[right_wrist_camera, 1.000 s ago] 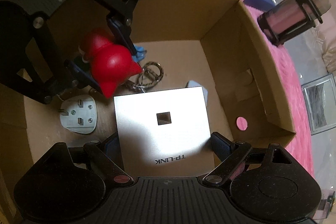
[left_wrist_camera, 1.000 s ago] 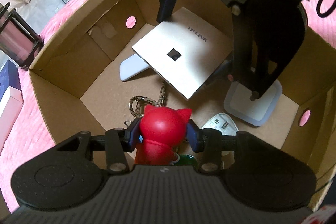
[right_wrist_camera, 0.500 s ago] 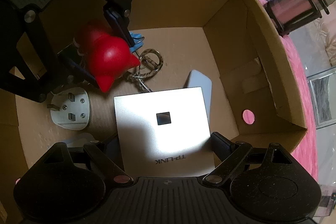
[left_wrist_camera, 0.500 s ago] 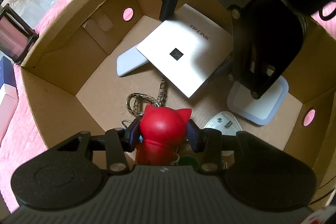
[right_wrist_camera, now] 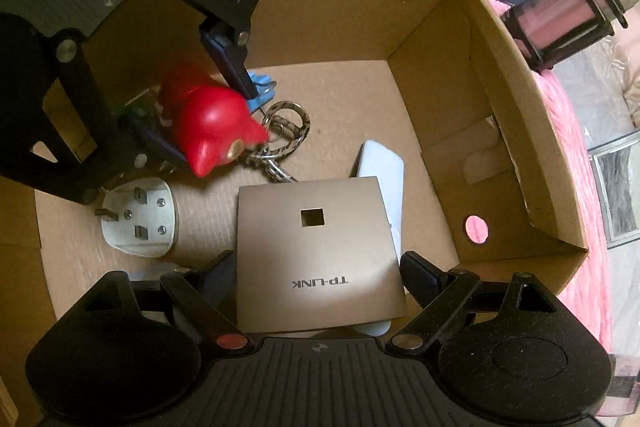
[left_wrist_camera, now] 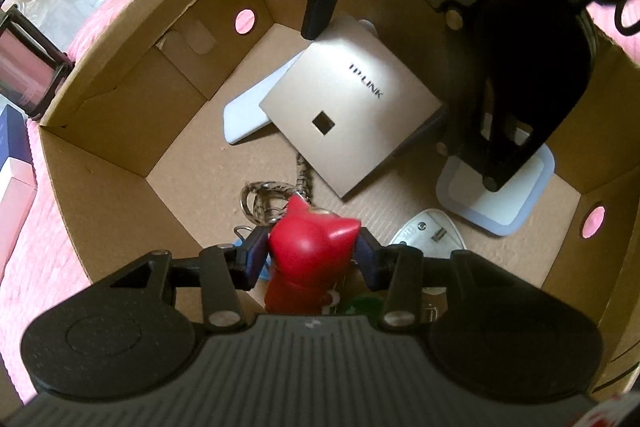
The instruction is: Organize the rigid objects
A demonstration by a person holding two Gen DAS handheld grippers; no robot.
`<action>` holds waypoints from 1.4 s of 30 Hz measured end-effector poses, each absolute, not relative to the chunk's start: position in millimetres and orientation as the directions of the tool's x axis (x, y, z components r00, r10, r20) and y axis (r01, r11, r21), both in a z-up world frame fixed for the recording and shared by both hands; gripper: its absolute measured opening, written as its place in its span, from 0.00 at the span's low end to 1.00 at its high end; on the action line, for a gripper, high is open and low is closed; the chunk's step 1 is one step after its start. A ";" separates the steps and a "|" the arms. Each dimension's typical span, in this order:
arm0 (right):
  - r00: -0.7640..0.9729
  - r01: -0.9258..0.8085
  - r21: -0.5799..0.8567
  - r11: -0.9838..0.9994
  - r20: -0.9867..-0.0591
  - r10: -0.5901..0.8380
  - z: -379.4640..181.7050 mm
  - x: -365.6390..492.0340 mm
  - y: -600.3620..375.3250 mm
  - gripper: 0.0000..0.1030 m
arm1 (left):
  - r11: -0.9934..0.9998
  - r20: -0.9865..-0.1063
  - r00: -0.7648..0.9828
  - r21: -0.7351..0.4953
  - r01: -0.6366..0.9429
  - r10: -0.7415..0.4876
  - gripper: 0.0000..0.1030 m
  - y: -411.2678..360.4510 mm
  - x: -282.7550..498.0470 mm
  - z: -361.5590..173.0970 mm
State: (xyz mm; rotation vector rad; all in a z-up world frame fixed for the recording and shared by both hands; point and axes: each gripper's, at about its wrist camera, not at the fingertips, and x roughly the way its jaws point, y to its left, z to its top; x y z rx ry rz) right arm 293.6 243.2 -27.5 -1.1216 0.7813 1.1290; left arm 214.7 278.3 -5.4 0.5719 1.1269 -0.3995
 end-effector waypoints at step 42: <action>0.588 -0.601 0.267 0.753 -0.490 0.643 114.2 115.5 15.7 0.83 | 0.998 -0.506 0.861 0.010 -0.057 0.054 0.99 240.8 -21.3 141.6</action>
